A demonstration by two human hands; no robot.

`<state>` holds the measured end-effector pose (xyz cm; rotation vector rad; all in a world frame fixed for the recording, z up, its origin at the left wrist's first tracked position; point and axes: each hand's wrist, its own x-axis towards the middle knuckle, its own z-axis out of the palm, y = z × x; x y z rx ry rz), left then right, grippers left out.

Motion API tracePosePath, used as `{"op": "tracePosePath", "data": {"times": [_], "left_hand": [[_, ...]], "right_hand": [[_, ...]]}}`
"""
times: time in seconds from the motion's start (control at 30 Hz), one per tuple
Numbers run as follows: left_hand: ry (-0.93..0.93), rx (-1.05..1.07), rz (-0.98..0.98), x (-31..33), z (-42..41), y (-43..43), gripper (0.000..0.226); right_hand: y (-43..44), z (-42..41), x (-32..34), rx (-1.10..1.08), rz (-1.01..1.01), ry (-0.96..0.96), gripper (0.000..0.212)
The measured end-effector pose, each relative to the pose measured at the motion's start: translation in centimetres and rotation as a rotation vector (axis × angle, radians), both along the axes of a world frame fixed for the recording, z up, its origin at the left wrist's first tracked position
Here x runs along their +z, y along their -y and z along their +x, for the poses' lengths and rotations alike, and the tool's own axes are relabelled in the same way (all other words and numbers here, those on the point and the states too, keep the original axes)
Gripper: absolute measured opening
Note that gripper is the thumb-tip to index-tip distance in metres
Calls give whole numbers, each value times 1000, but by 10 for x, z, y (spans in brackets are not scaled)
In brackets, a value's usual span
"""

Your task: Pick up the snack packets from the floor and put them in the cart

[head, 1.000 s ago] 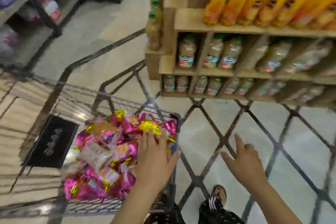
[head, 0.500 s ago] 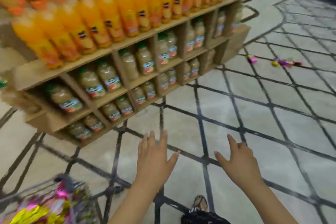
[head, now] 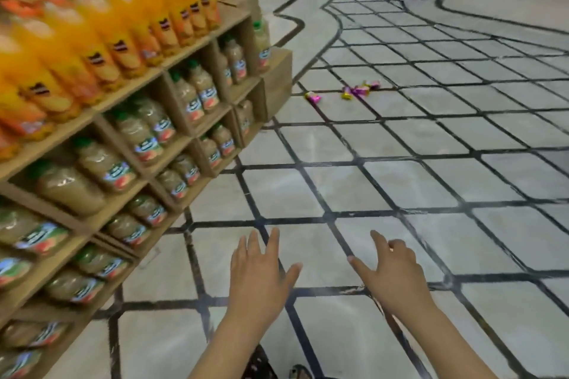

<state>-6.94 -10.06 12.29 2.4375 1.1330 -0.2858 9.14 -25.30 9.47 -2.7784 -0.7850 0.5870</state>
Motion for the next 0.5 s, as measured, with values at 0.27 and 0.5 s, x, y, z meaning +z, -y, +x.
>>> {"op": "tracePosePath", "data": {"times": [0.27, 0.5], "left_hand": [[-35, -87, -37, -17, 96, -81, 78], [10, -126, -56, -6, 225, -215, 79]], "right_hand": [[-57, 81, -9, -111, 12, -108, 78], [-177, 205, 8, -184, 106, -76, 80]]}}
